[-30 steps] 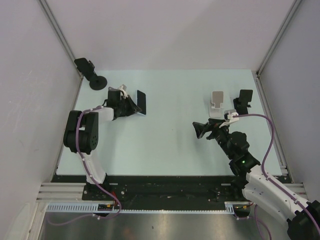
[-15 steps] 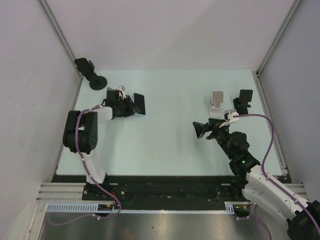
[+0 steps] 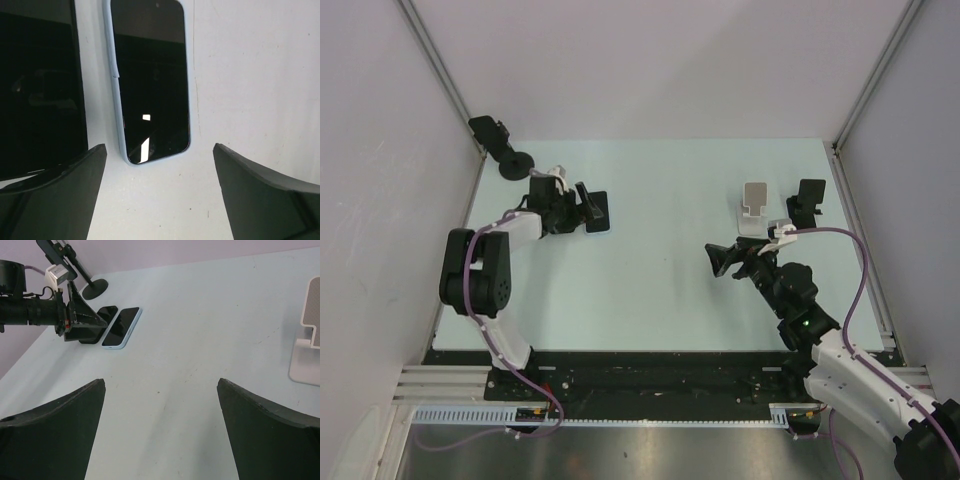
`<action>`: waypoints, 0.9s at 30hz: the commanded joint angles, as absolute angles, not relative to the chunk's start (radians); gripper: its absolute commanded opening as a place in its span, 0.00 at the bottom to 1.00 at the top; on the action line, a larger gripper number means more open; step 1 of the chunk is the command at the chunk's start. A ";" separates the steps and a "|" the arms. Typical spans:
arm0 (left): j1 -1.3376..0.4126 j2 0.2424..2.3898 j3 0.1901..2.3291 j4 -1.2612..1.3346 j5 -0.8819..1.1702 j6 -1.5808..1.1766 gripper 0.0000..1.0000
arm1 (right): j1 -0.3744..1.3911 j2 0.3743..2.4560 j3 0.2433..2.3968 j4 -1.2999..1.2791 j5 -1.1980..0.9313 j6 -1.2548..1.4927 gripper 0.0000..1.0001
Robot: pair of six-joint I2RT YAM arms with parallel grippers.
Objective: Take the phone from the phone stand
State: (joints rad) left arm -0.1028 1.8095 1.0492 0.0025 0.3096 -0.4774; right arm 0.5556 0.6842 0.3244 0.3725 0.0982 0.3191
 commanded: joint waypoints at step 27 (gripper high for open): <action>-0.399 1.916 1.275 -0.258 -0.321 -0.380 1.00 | 0.554 0.710 0.322 0.425 0.110 0.310 1.00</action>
